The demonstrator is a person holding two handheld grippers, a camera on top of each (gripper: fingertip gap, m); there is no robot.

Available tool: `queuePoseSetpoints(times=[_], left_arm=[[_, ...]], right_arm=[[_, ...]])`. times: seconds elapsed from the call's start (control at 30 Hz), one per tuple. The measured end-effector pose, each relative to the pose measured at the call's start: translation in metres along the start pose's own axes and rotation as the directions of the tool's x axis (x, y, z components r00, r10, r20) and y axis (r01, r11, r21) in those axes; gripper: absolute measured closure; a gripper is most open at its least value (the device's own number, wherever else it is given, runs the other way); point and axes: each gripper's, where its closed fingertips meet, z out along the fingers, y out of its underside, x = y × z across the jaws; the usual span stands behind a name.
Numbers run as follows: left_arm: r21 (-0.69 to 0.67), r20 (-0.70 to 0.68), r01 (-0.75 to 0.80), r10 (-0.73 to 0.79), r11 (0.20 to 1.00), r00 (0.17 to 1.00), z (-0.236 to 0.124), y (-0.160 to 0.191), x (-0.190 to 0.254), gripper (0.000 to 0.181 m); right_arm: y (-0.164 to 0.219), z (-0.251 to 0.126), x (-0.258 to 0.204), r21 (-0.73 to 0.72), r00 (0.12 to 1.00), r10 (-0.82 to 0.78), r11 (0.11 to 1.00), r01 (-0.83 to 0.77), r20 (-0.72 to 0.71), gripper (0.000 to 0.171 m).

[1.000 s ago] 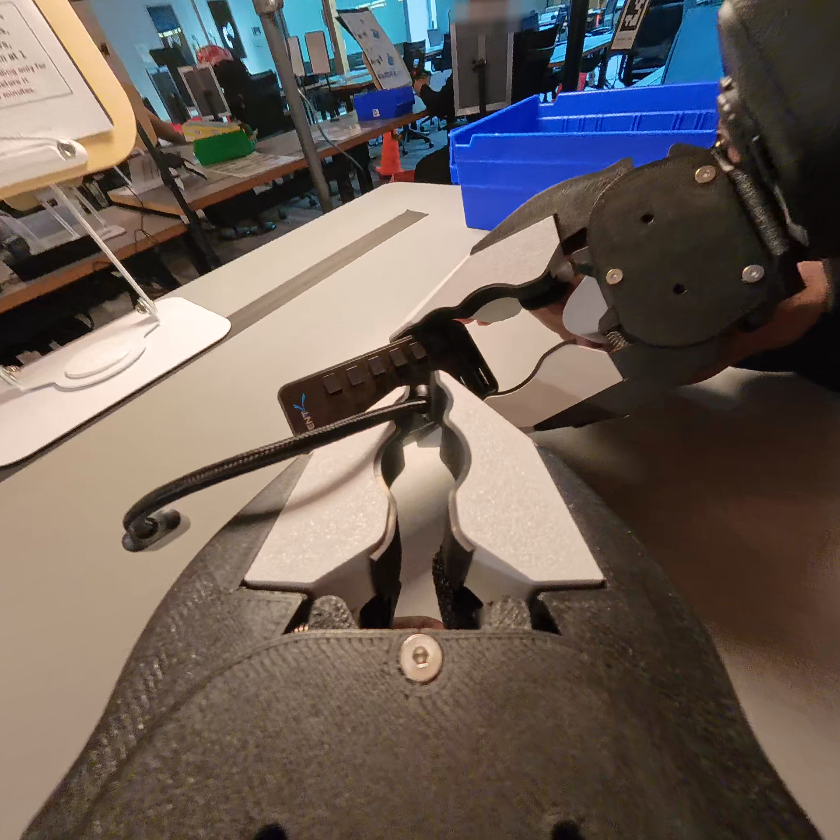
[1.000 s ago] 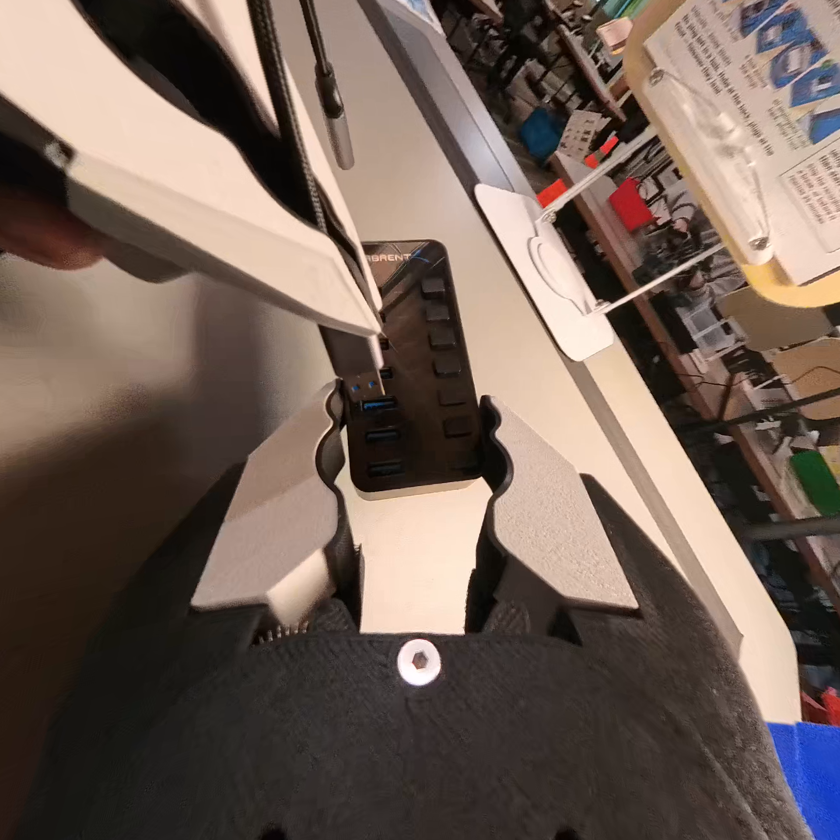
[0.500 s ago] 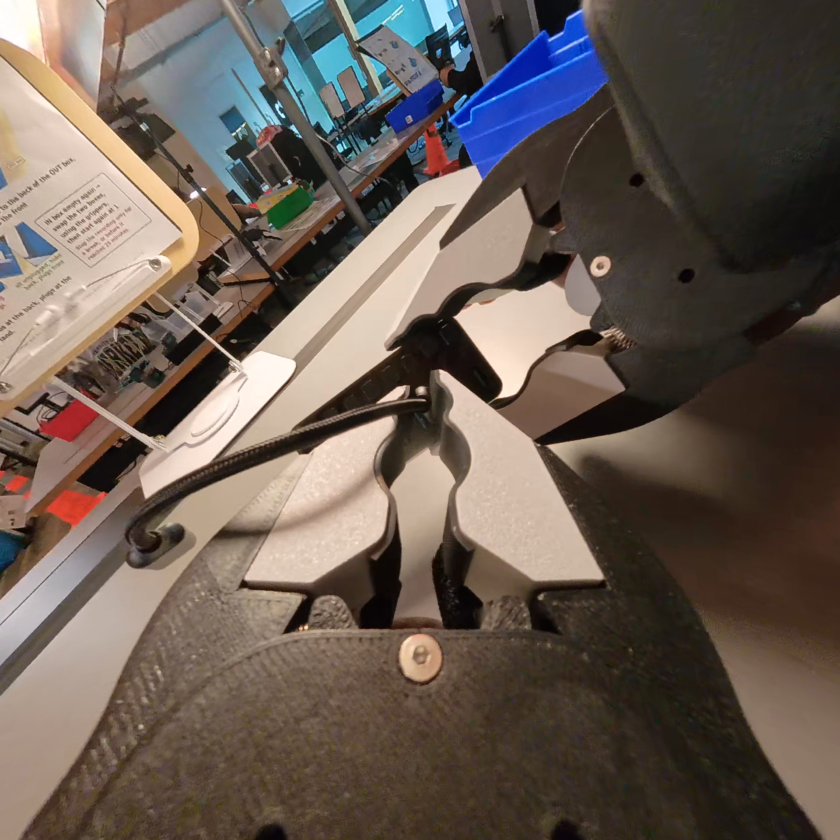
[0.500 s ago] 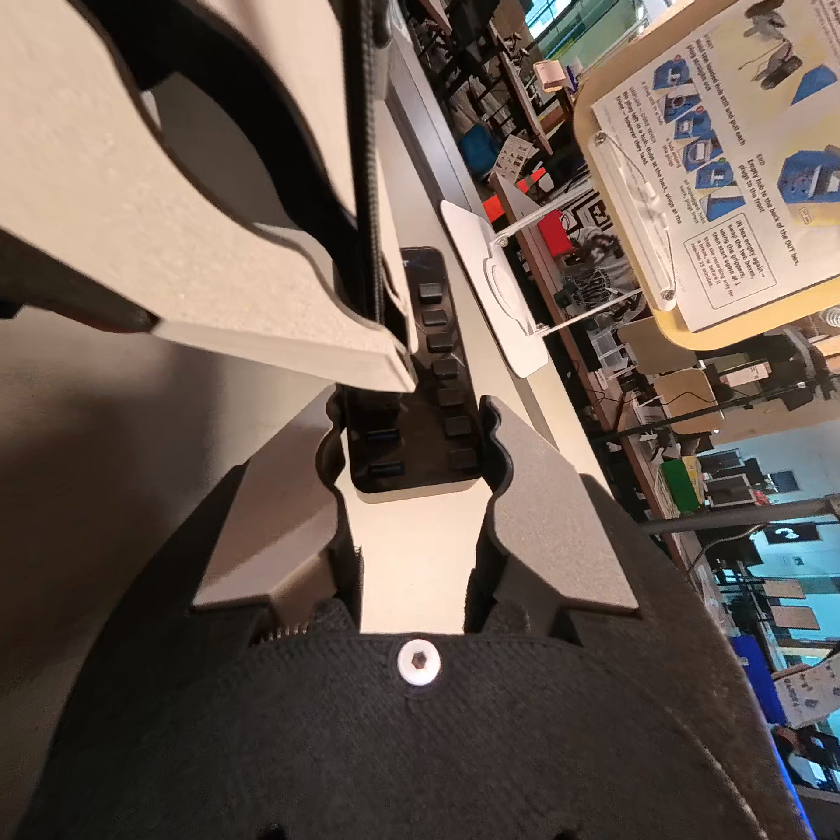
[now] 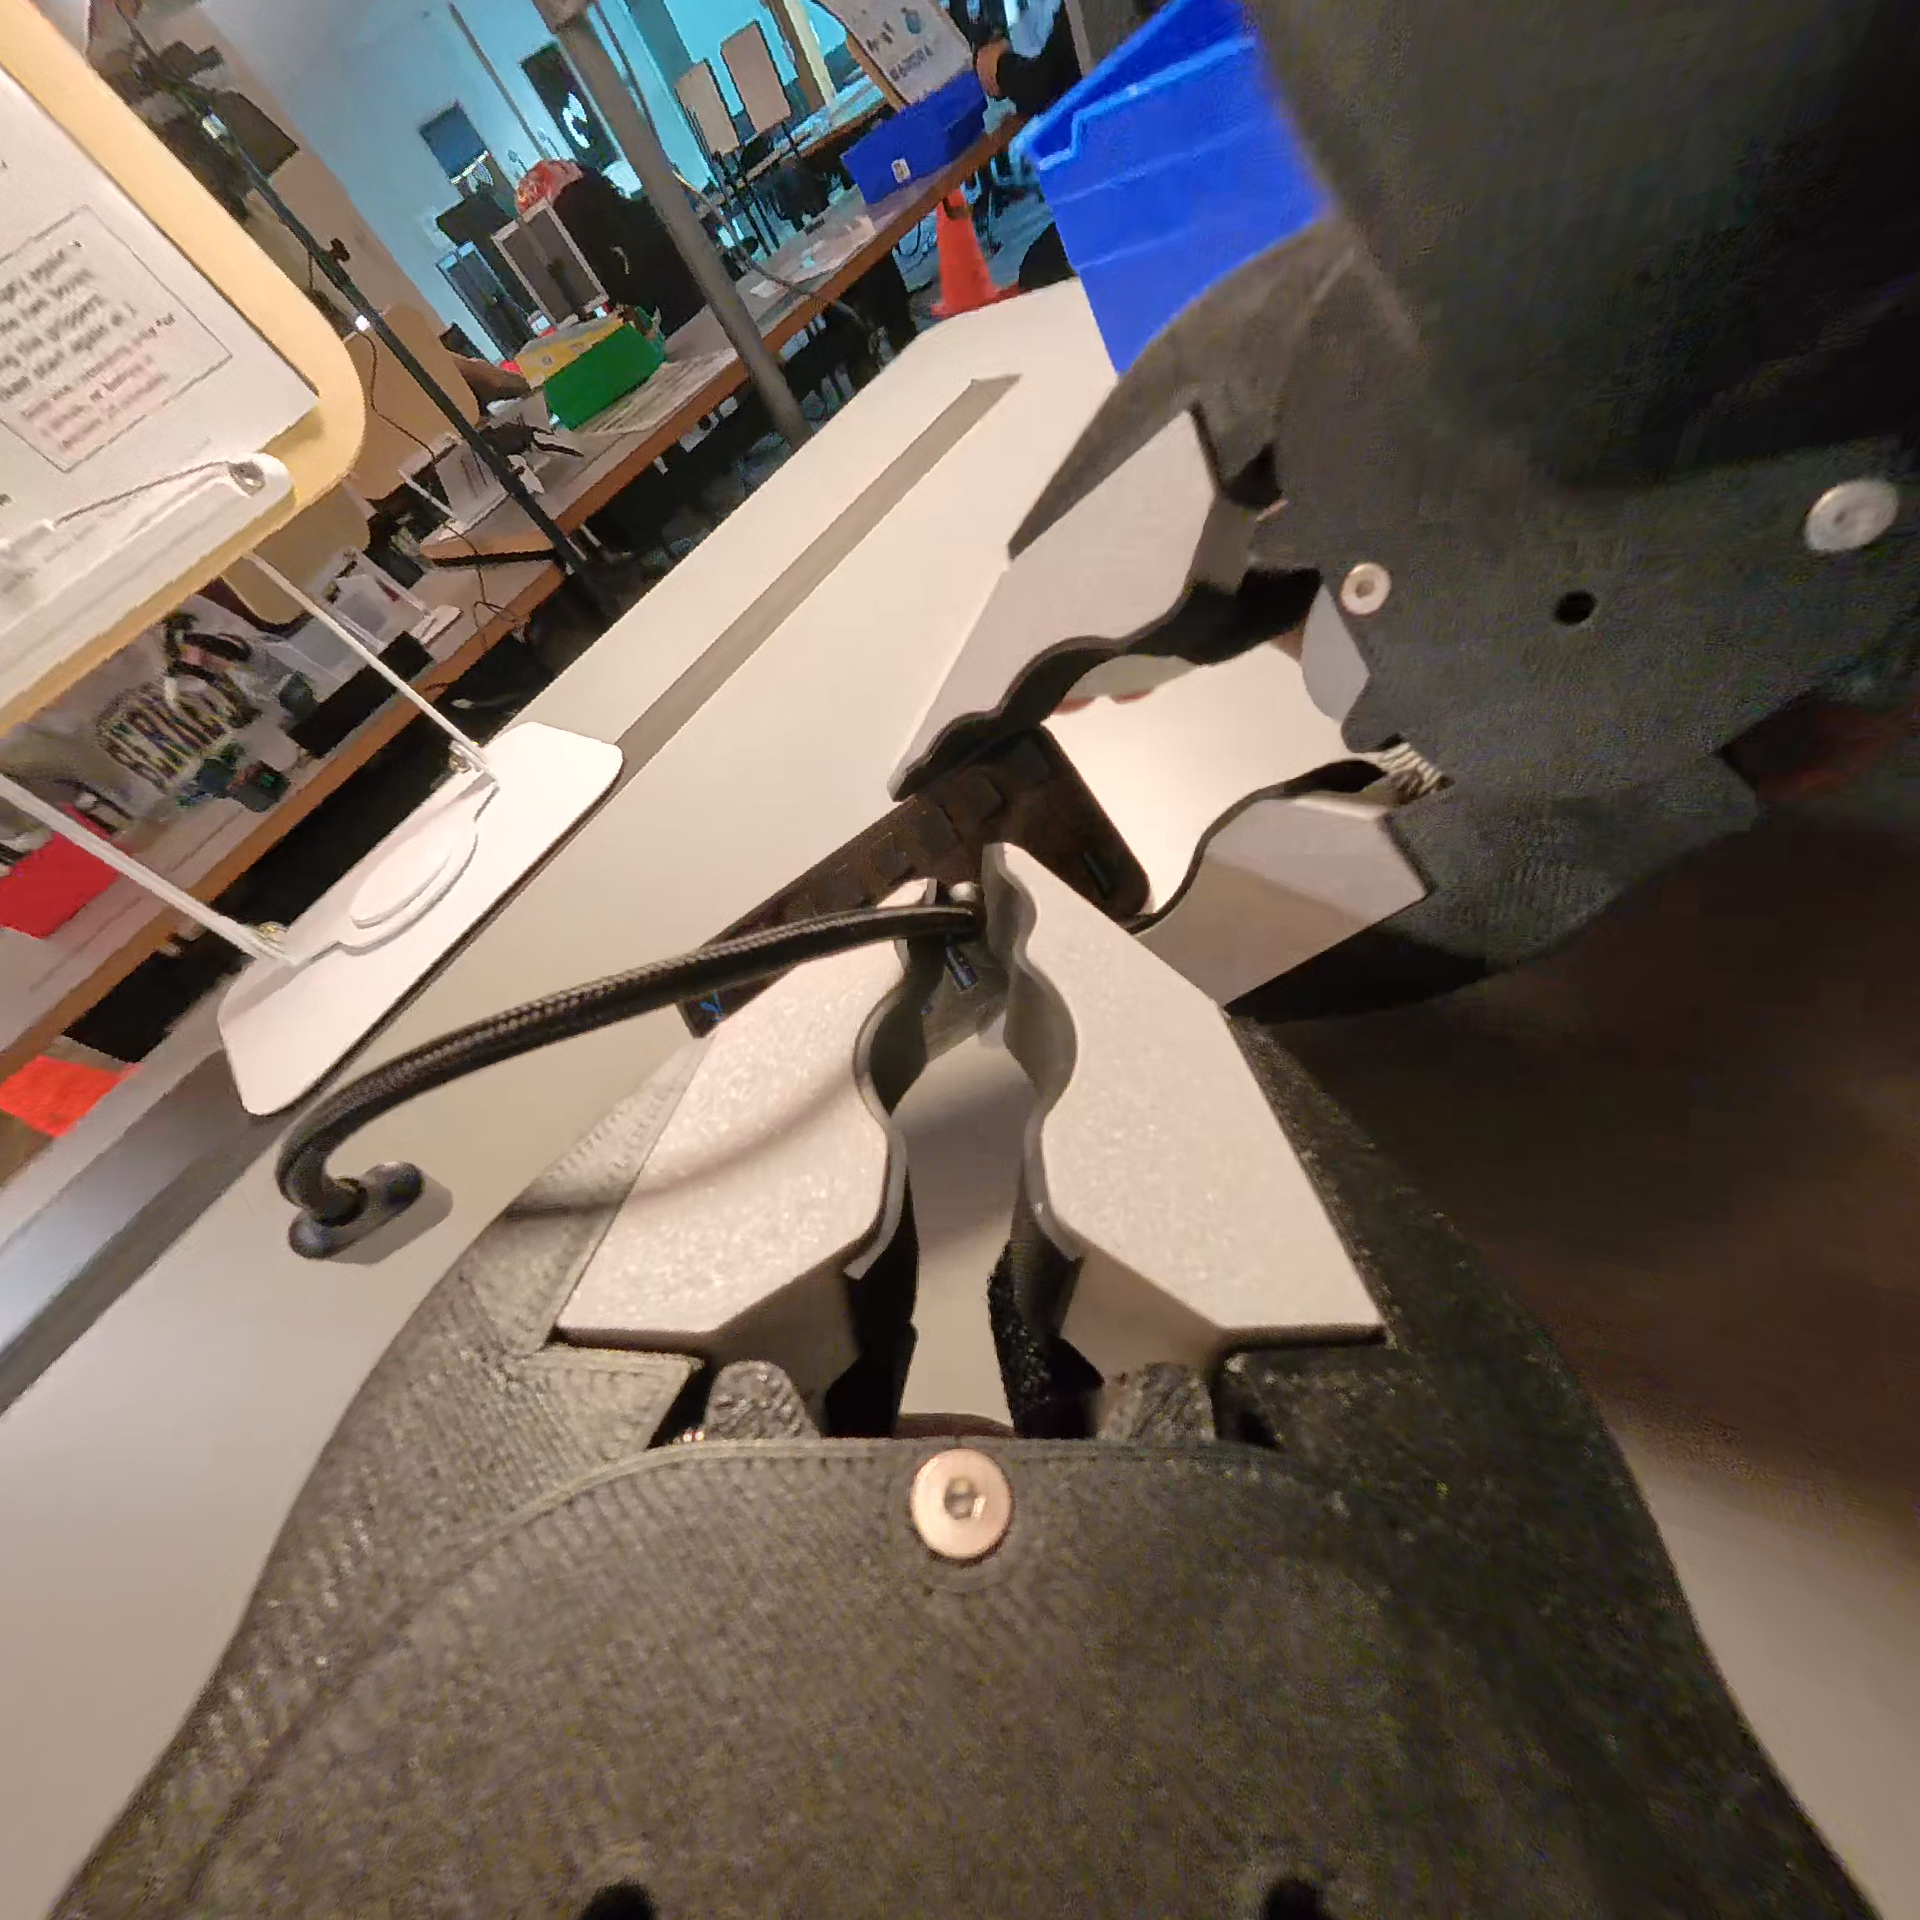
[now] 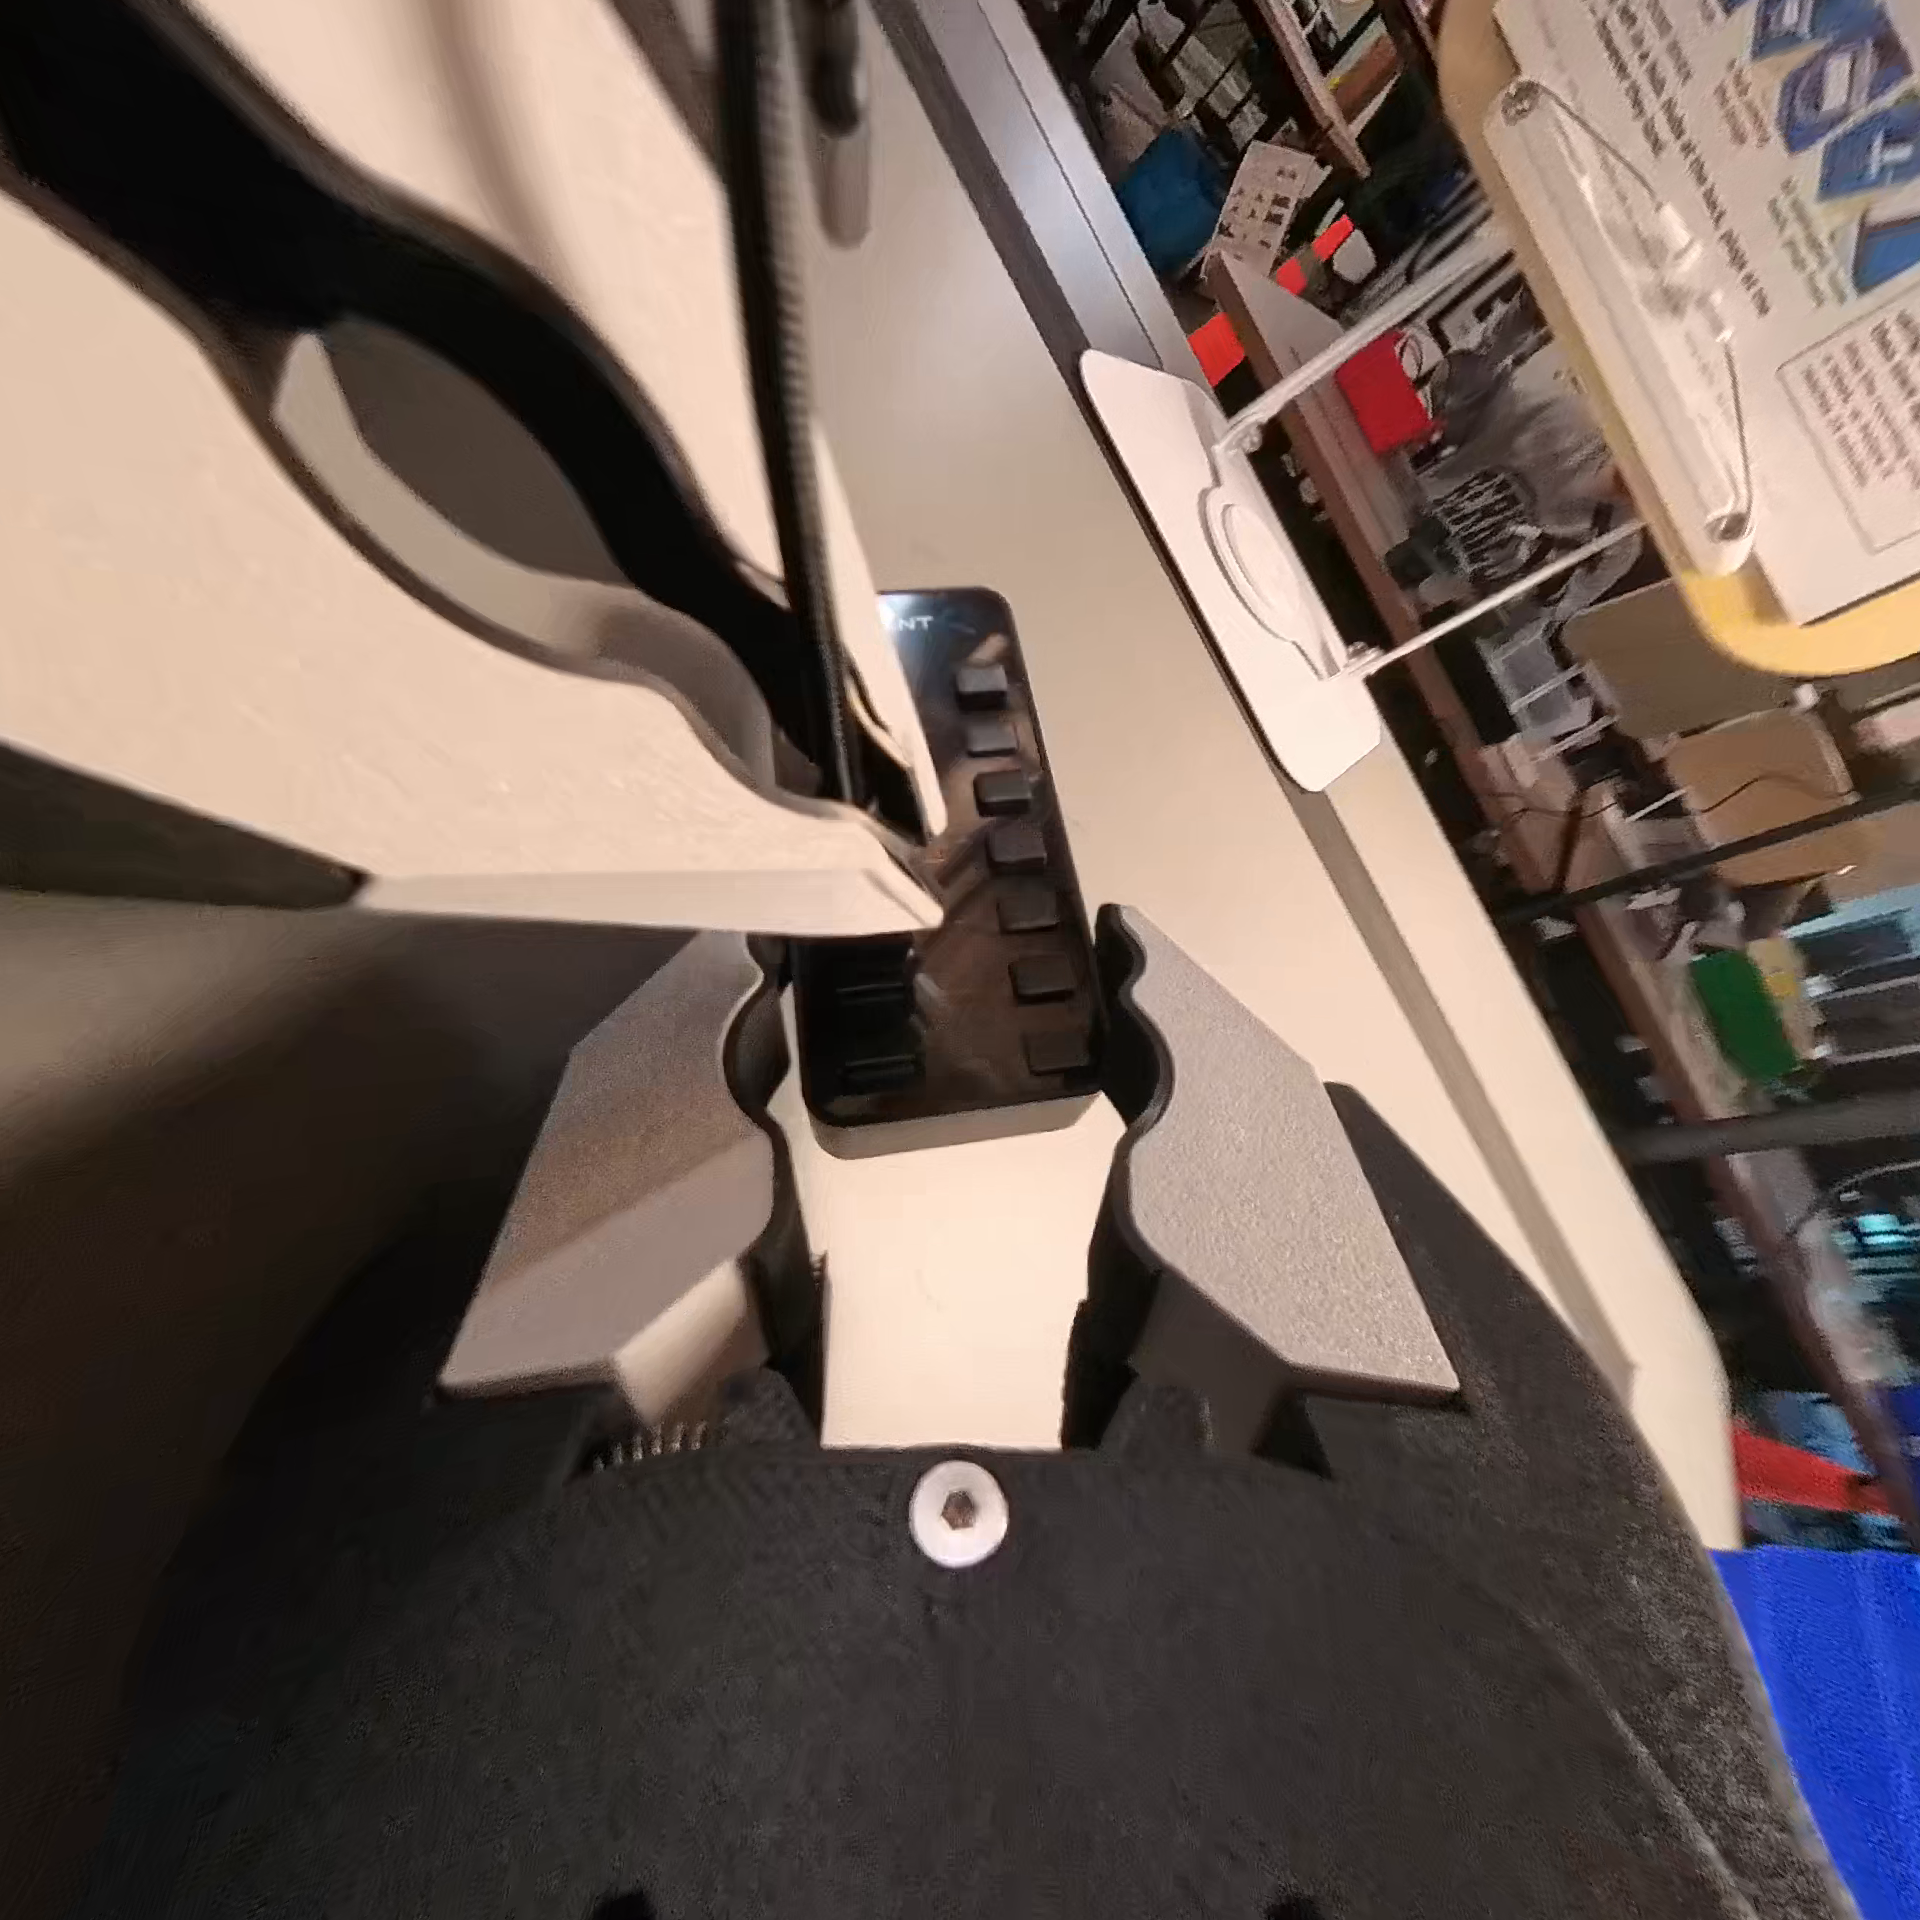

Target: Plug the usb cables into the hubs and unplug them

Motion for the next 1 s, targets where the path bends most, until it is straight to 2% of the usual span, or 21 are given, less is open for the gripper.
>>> queuePoseSetpoints(times=[0.03,0.3,0.4,0.57,0.7,0.8,0.9,1.0], left_arm=[[0.015,-0.007,0.037,-0.037,0.999,0.999,-0.001,-0.002,-0.003,0.170],[0.108,-0.042,0.183,-0.180,0.977,0.983,-0.008,-0.014,-0.016,0.171],[0.120,-0.058,0.237,-0.231,0.964,0.971,-0.010,-0.014,-0.021,0.171],[0.131,-0.080,0.342,-0.334,0.930,0.939,-0.012,-0.013,-0.033,0.171],[0.170,-0.090,0.410,-0.400,0.896,0.912,-0.017,-0.016,-0.044,0.171],[0.189,-0.078,0.399,-0.391,0.898,0.917,-0.021,-0.018,-0.049,0.171],[0.201,-0.055,0.346,-0.342,0.916,0.938,-0.023,-0.020,-0.050,0.171],[0.212,-0.048,0.283,-0.279,0.935,0.959,-0.024,-0.023,-0.046,0.172]], right_arm=[[-0.002,0.000,0.001,0.005,0.999,0.032,0.999,-0.032,0.003,0.114],[-0.018,-0.007,0.012,0.085,0.996,-0.007,0.996,0.014,-0.086,0.112],[-0.020,-0.011,0.014,0.110,0.995,-0.030,0.993,0.041,-0.100,0.105],[-0.009,-0.016,0.014,0.120,1.000,0.002,0.993,-0.001,-0.015,0.094],[-0.010,-0.020,0.006,0.151,0.972,0.168,0.969,-0.193,0.167,0.094],[-0.019,-0.030,0.001,0.134,0.838,0.386,0.875,-0.465,0.387,0.096],[-0.025,-0.038,0.008,0.068,0.636,0.551,0.725,-0.685,0.541,0.097],[-0.030,-0.042,0.016,-0.020,0.426,0.644,0.565,-0.825,0.635,0.097]])
